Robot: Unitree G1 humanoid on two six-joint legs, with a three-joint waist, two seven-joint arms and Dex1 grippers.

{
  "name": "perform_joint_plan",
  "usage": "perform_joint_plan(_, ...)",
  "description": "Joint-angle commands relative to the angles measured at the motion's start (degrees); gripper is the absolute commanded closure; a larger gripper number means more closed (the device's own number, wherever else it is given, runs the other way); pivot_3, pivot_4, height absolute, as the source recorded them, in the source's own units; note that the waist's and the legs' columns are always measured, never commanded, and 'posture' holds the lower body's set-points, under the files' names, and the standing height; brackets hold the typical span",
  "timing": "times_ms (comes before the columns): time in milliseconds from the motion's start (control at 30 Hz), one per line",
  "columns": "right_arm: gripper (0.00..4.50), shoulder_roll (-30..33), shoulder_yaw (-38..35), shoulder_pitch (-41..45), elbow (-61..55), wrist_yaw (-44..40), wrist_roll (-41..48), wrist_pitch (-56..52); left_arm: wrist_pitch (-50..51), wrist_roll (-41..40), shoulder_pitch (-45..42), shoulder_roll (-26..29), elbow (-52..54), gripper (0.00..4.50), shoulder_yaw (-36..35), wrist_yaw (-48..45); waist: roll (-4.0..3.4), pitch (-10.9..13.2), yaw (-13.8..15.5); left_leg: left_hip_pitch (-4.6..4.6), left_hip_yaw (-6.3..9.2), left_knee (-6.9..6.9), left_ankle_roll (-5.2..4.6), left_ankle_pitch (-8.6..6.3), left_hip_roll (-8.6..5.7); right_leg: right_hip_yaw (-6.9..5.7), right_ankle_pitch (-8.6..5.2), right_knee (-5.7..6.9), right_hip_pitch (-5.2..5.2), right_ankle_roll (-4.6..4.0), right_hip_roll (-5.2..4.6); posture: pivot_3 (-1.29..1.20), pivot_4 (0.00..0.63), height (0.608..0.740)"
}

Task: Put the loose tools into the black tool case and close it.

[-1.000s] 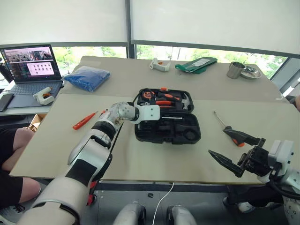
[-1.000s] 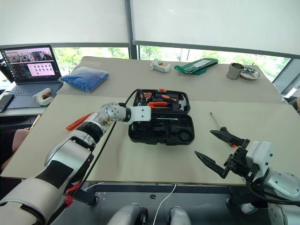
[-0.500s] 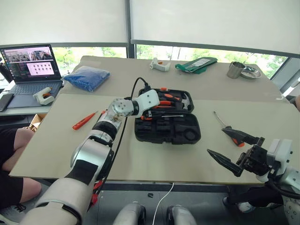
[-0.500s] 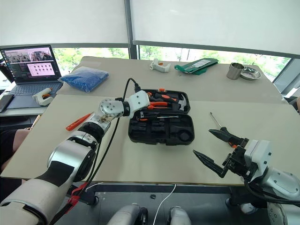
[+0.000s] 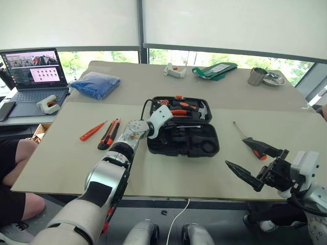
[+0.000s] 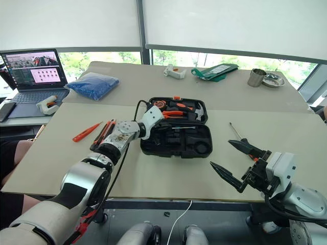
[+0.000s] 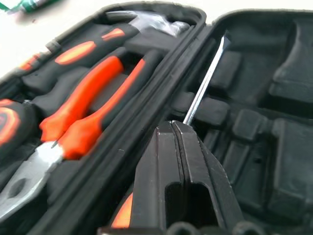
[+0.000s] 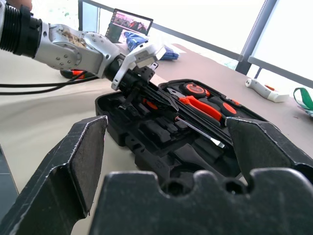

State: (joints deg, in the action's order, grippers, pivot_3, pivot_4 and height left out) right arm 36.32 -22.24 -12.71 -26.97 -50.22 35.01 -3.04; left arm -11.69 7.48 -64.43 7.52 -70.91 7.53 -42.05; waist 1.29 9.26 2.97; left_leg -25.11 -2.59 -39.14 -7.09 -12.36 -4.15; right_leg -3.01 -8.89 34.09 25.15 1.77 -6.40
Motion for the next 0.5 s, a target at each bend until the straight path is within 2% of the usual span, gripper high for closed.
perform_joint_plan(33, 0.0, -0.5, -0.7, -0.3, -2.1, 1.0, 0.5, -0.1, 3.9, 2.9, -0.4, -1.3, -0.2, 4.46, 2.5, 0.9, 0.0, 0.0, 0.1, 0.02, 0.0, 0.0, 0.0, 0.0, 0.0, 0.0, 0.0, 0.0, 0.0, 0.0, 0.0, 0.0, 0.15, 0.74)
perform_joint_plan(233, 0.0, -1.3, -0.1, -0.7, -2.6, 2.5, 0.1, -0.5, 11.3, 3.0, -0.2, -2.9, -1.4, 4.46, 2.5, 1.5, -0.05, 0.0, 0.3, 0.51, 0.0, 0.0, -0.03, -0.02, 0.0, 0.01, -0.04, -0.04, -0.34, 0.09, -0.02, 0.0, 0.15, 0.74)
perform_joint_plan(300, 0.0, -1.9, -0.3, -0.7, -2.8, 3.9, 0.0, -0.8, 8.5, 2.0, 0.4, -3.3, -0.4, 4.46, 1.8, 1.0, -0.06, 0.0, 0.3, 0.8, 0.0, 0.03, -0.04, -0.04, 0.0, 0.07, -0.19, -0.06, -0.63, 0.32, -0.04, 0.0, 0.15, 0.74)
perform_joint_plan(400, 0.0, -2.7, -2.3, -1.1, -2.9, 6.6, 0.4, -1.3, 1.9, -3.3, 0.8, -3.3, 2.3, 4.46, -3.3, -0.1, -0.09, -0.1, 0.2, 0.9, 0.0, 0.1, -0.05, -0.05, 0.01, 0.28, -0.31, -0.1, -0.75, 0.49, -0.07, 0.0, 0.15, 0.74)
perform_joint_plan(500, 0.0, -3.1, -6.1, -3.5, -2.8, 8.9, 0.6, -1.7, -4.3, -8.8, 1.9, -1.6, 5.9, 3.71, -7.5, -6.5, -0.09, -0.1, 0.4, 0.76, 0.0, 0.11, -0.04, -0.05, 0.01, 0.32, -0.27, -0.08, -0.54, 0.43, -0.07, 0.0, 0.15, 0.74)
